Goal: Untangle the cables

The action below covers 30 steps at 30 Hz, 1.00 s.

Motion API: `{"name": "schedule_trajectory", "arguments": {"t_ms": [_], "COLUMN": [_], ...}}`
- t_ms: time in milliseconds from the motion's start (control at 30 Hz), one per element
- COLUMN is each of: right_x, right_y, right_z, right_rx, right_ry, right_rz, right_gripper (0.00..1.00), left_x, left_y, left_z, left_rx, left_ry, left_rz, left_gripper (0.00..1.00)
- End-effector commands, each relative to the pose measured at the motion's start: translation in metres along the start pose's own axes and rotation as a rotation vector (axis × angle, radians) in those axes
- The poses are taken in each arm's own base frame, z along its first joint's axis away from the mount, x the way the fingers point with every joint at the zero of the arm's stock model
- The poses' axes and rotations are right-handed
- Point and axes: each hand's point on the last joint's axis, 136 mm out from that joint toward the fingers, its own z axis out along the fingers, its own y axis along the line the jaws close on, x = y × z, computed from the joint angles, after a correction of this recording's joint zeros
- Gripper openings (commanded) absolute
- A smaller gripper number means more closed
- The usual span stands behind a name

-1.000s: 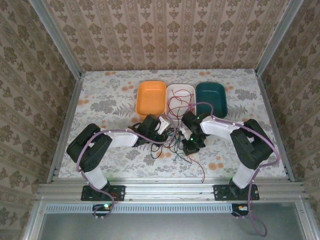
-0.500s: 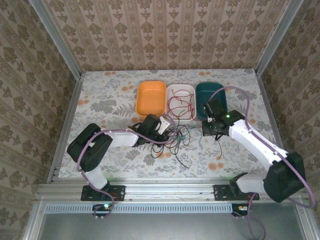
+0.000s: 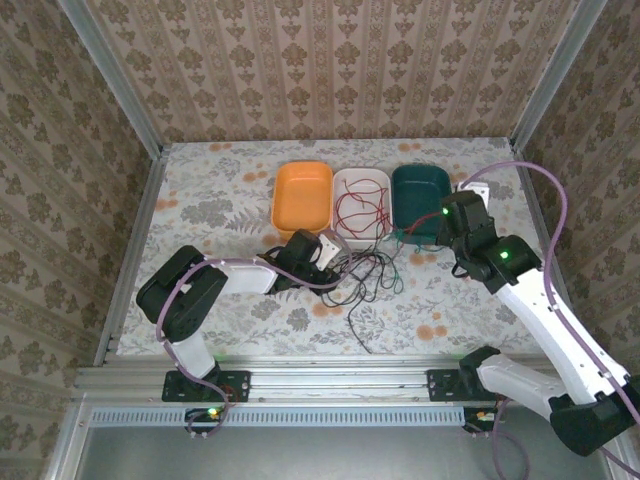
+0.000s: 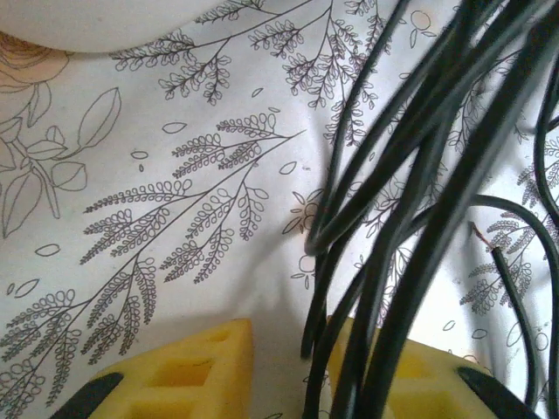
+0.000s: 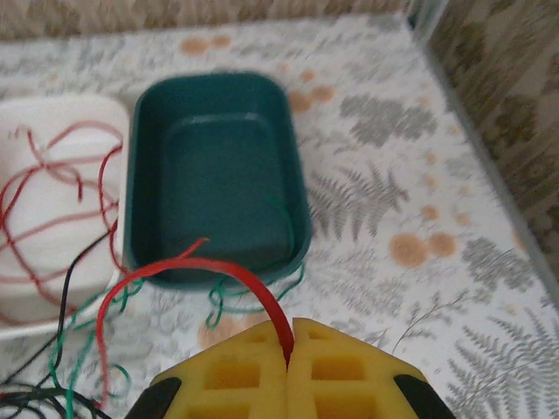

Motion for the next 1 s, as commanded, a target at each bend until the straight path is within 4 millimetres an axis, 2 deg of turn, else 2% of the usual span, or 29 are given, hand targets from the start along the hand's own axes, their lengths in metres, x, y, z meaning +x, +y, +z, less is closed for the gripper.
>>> {"name": "schedule_trajectory", "arguments": {"t_ms": [0, 67, 133, 433, 600, 667, 833, 967], "right_x": [-0.045, -0.051, -0.054, -0.085, -0.109, -0.122, -0.142, -0.146], "right_y": [-0.024, -0.026, -0.031, -0.072, -0.072, -0.059, 0.003, 0.041], "right_z": [-0.019, -0.021, -0.024, -0.053, -0.067, -0.068, -0.058, -0.033], "right_rx": [0.100, 0.114, 0.135, 0.351, 0.339, 0.258, -0.069, -0.176], "right_ry": [-0.166, -0.184, -0.198, -0.321, -0.396, -0.435, -0.481, -0.420], "right_rz": [0.091, 0.094, 0.102, 0.107, 0.123, 0.141, 0.154, 0.175], "right_gripper": [0.00, 0.00, 0.00, 0.00, 0.00, 0.00, 0.00, 0.00], "left_x": [0.029, 0.029, 0.030, 0.035, 0.038, 0.039, 0.037, 0.032], "left_y": [0.003, 0.003, 0.003, 0.013, 0.016, 0.015, 0.012, 0.009], "left_z": [0.008, 0.008, 0.009, 0.003, -0.002, -0.002, -0.001, 0.000], "left_rx": [0.014, 0.016, 0.012, -0.076, -0.098, -0.097, -0.097, -0.107], "left_ry": [0.078, 0.081, 0.083, 0.078, 0.083, 0.083, 0.079, 0.071], "left_rz": [-0.034, -0.033, -0.031, 0.008, 0.024, 0.029, 0.043, 0.060], "left_gripper": [0.22, 0.08, 0.00, 0.00, 0.00, 0.00, 0.00, 0.00]}}
